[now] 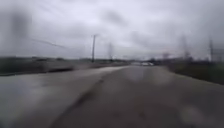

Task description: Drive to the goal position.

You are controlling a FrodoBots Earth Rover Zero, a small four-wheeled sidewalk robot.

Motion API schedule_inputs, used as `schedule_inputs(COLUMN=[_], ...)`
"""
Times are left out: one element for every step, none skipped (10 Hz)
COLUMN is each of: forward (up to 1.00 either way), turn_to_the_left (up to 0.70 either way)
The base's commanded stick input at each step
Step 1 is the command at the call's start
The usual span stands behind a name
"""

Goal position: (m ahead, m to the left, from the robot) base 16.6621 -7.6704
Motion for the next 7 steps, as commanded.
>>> schedule_inputs(forward=[1.0, 1.0, 1.0, 1.0, 1.0, 1.0, 1.0], turn_to_the_left=[-0.41, -0.41, -0.17, -0.01, -0.06, -0.27, -0.41])
